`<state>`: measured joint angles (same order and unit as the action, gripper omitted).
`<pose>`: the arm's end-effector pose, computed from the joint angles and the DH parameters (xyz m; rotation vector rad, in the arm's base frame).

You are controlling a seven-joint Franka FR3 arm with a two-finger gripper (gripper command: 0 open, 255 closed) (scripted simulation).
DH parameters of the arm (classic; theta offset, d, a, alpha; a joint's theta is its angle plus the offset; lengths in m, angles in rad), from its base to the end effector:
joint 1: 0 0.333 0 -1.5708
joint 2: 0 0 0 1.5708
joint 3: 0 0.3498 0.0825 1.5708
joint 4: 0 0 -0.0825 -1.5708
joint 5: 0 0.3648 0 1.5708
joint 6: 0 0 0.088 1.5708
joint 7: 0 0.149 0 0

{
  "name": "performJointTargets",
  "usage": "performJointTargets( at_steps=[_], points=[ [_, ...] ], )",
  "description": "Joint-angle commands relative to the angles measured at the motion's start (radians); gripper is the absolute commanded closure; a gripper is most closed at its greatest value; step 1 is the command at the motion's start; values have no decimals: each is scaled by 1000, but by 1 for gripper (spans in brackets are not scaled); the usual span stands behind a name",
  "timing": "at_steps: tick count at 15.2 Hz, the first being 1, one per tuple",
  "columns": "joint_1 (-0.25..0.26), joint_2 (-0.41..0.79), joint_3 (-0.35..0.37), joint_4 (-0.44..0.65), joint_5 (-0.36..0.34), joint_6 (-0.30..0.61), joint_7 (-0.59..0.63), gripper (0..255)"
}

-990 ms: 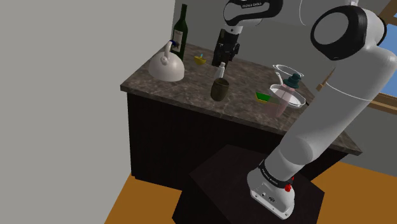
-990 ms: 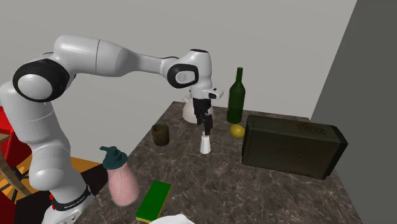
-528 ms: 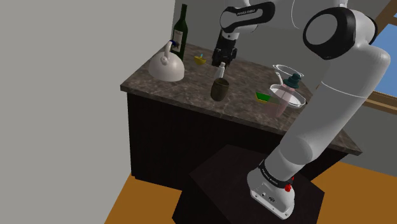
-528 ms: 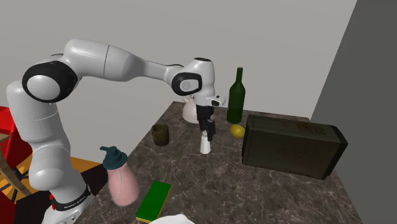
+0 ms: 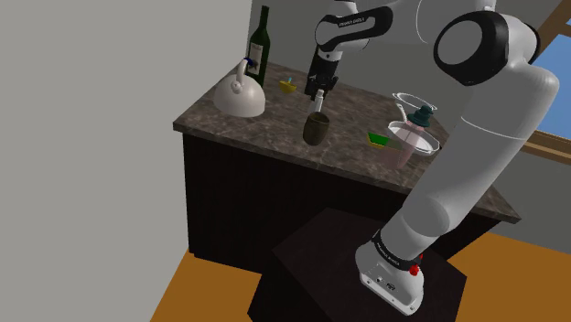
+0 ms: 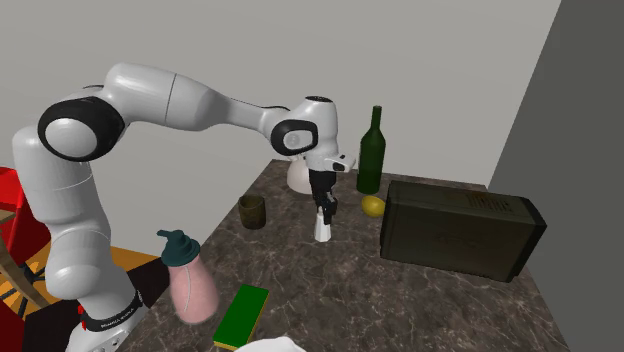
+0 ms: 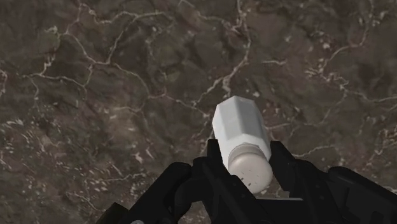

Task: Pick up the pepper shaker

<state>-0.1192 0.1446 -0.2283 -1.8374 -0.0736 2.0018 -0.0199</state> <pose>0.5541 -0.2028 0.4524 3.0063 -0.4466 0.0068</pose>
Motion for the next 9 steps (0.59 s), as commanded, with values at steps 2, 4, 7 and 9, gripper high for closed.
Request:
performJointTargets(
  at_steps=[2,4,7,9],
  points=[
    [0,1,0,-1,0,0,0,255],
    [0,1,0,0,0,0,0,255],
    [1,-8,0,15,-1,-25,0,255],
    [1,-14,0,36,-2,-50,-2,255]
  ],
)
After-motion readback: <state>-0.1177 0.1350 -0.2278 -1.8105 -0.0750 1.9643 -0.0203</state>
